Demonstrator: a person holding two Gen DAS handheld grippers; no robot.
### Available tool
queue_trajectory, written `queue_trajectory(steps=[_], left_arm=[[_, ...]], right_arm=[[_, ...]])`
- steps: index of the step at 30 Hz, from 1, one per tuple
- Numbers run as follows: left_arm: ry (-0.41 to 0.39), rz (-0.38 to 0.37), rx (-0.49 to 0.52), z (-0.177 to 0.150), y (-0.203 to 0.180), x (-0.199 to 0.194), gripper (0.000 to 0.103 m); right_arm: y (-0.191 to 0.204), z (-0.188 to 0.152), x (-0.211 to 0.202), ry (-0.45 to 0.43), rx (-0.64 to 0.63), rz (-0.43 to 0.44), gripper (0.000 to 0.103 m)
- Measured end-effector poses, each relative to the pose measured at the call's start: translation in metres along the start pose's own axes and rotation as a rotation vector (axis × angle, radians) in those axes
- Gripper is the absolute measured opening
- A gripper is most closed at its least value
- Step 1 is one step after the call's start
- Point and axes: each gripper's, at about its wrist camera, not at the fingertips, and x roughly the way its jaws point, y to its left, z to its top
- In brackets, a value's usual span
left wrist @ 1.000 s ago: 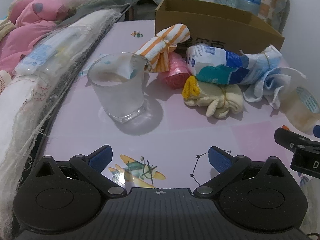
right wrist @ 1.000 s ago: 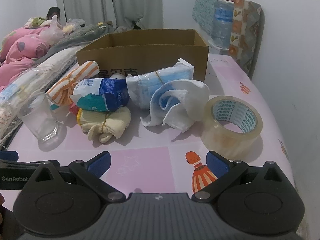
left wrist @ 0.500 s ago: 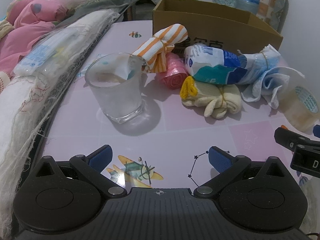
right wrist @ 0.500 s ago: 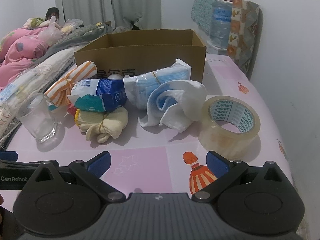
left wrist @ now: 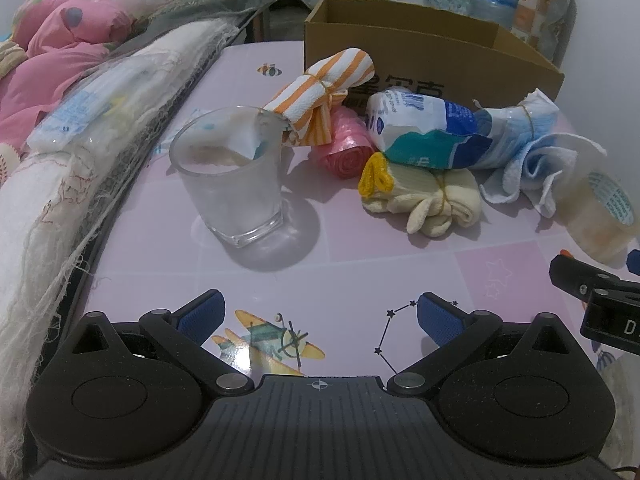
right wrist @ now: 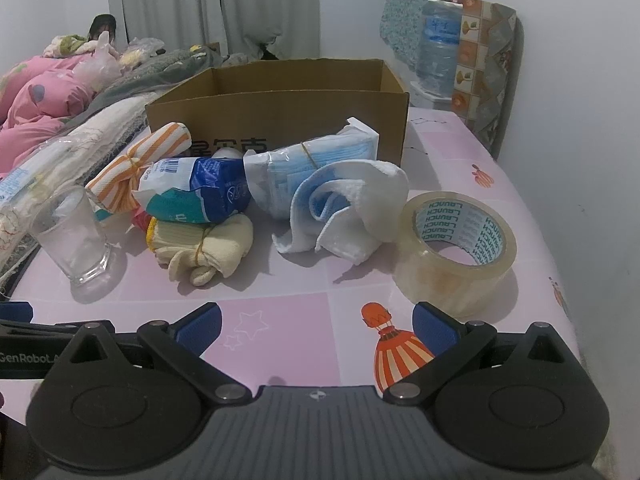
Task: Organize soft objects
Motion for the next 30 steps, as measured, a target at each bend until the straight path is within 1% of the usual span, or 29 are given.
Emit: queue_trajectory(steps=[17, 30], left_arm=[[0.004, 0.0, 0.005, 0.0004, 0.001, -0.0007, 0.103], [0.002, -0.001, 0.005, 0.0004, 0.002, -0.0007, 0.103]], right_arm=[[0.0025, -0.002, 0.0032, 0.018, 0.002, 0.0, 0.073], [0.0031, -0.0016, 0.0033, 0.014, 0.002, 0.0, 0.073]])
